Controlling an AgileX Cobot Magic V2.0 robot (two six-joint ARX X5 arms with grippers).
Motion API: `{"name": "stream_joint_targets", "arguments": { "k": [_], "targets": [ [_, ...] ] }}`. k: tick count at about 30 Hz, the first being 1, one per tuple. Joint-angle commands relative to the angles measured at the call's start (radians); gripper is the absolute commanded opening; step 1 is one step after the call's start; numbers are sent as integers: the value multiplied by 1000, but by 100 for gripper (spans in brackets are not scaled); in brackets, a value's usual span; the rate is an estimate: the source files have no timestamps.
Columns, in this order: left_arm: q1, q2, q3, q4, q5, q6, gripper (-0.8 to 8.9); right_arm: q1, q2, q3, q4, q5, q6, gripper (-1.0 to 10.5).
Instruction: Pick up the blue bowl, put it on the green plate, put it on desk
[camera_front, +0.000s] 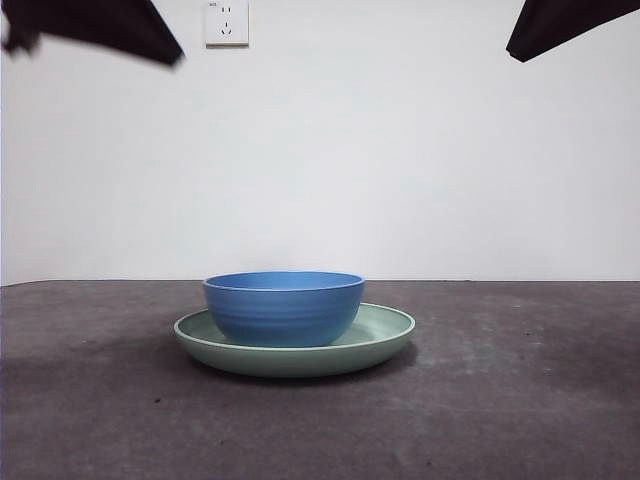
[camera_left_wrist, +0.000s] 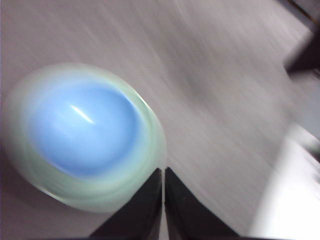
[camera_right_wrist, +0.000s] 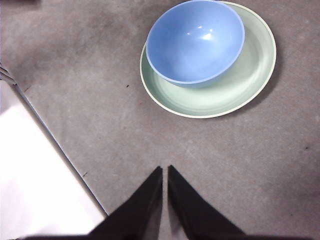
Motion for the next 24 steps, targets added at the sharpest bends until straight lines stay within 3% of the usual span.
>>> {"name": "stream_joint_targets", "arguments": {
  "k": [1, 8, 16, 24],
  "targets": [
    [48, -94, -2, 153, -98, 35, 9, 7, 9, 14, 10, 0, -5, 12],
    [266, -385, -153, 472, -261, 44, 9, 7, 9, 14, 10, 0, -5, 12],
    [422, -652, -428, 504, -441, 79, 9, 7, 9, 14, 10, 0, -5, 12],
    [456, -810, -690, 512, -448, 78, 9, 7, 9, 14, 10, 0, -5, 12]
  ]
}}
